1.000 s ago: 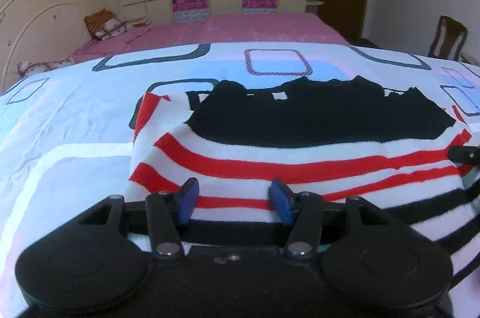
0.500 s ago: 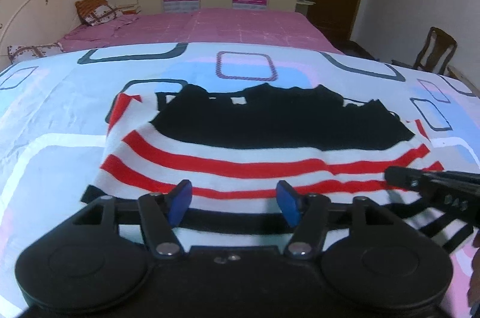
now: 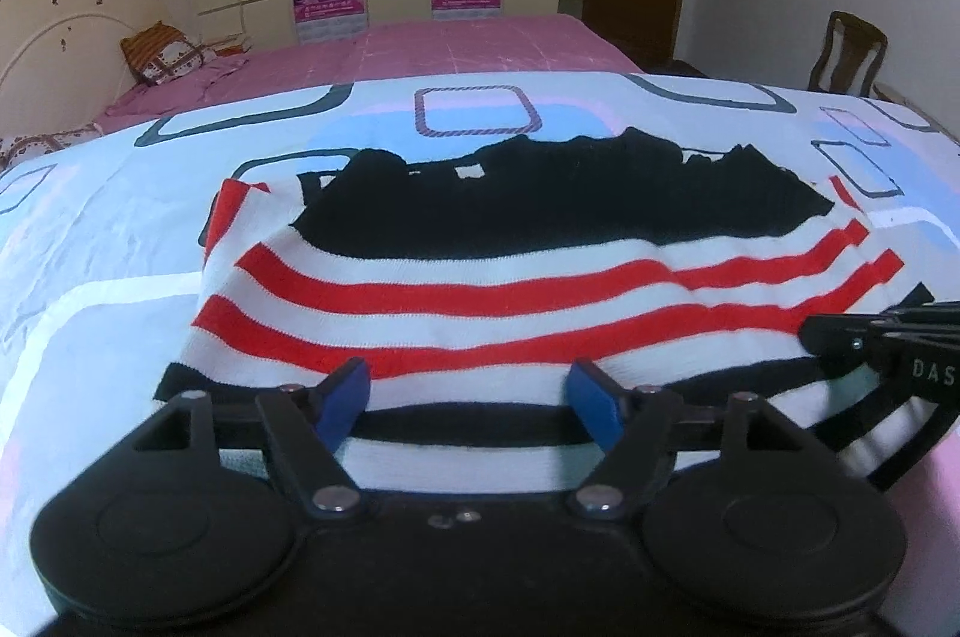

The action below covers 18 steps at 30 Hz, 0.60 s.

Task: Fold small clothes

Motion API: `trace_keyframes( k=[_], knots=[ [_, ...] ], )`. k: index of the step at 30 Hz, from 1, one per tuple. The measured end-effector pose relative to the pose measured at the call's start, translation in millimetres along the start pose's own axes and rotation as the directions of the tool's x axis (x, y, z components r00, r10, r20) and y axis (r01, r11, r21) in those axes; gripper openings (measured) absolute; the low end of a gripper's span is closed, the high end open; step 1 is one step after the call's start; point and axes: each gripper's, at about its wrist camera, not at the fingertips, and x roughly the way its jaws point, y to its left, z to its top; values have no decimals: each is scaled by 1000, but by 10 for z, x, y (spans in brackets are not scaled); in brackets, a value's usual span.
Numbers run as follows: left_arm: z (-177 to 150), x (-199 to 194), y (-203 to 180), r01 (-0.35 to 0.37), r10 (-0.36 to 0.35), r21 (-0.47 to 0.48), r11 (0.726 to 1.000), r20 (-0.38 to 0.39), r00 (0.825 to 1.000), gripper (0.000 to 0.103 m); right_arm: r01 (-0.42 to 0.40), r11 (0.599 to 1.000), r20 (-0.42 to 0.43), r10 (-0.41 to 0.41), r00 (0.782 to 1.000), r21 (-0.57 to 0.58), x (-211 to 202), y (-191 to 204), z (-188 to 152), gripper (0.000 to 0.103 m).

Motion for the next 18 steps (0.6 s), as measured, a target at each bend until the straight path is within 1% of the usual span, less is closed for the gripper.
trace_keyframes(
  k=[2,8,11,15,18],
  knots=[
    [-11,4,24,7,-7,5,1000,0,1000,76,25,1000,0,-25,1000,-17,-12,-65,-33,0],
    [-5,-31,64,9,-9,7,1000,-11,1000,75,50,999,-10,-50,999,6,-135,-214,-65,0],
    [15,-121,82,6,-6,-4,1000,-6,1000,69,49,999,15,-49,999,20,-245,-178,-46,0],
    [-3,-273,126,21,-21,-32,999,5,1000,69,26,1000,22,-26,999,2,-326,-70,-73,0],
    [-95,-263,135,7,-8,-22,1000,-16,1000,69,21,999,5,-21,1000,-26,-309,17,-146,0]
  ],
)
